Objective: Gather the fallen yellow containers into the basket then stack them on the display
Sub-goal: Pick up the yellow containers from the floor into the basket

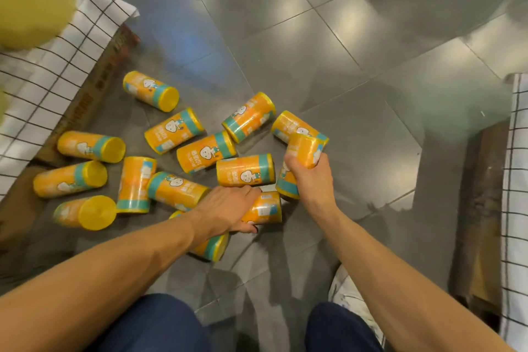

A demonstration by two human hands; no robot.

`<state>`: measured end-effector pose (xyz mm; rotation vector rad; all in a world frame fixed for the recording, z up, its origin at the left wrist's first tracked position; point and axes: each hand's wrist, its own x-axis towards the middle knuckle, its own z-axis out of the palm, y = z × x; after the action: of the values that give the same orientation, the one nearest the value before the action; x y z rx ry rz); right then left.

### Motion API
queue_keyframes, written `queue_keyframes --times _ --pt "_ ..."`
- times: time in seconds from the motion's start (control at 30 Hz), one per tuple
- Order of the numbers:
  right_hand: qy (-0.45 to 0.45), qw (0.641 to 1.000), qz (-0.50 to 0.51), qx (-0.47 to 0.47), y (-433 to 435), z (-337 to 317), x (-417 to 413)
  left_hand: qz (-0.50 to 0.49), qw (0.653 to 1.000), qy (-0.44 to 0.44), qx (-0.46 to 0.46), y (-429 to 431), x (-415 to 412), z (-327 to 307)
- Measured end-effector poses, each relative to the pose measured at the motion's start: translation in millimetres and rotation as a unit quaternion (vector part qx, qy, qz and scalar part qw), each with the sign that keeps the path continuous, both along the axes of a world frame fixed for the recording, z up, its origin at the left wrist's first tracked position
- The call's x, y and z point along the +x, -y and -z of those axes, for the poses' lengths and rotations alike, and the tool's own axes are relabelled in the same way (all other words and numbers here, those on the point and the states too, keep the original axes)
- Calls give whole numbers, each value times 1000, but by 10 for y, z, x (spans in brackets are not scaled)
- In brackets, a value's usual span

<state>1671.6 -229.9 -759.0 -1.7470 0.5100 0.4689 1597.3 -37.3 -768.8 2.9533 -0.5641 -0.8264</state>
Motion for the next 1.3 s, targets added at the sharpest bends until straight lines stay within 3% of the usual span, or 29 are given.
queue_keyframes --times 0.3,0.43,0.6,0.8,1.03,1.13,1.3 --pt "-28 997 32 60 280 -141 -71 -138 982 -57 -114 61 76 -38" --pt "-2 999 21 35 358 -362 -176 -279 938 -54 -197 144 142 -420" --pt "52 998 -11 26 330 -1076 -202 -376 892 23 -250 120 436 -1157" --pt "125 989 -66 44 79 -2370 -266 -479 814 88 -315 -181 359 -2422" --pt "198 958 -202 57 -726 -3684 -611 -559 691 169 -426 -960 -674 -3469" --pt "209 934 -285 57 -1273 -4109 -948 -598 619 234 -453 -1332 -1300 -3750" --pt "227 871 -434 49 -2057 -4293 -1813 -661 561 281 -411 -1805 -2380 -4014"
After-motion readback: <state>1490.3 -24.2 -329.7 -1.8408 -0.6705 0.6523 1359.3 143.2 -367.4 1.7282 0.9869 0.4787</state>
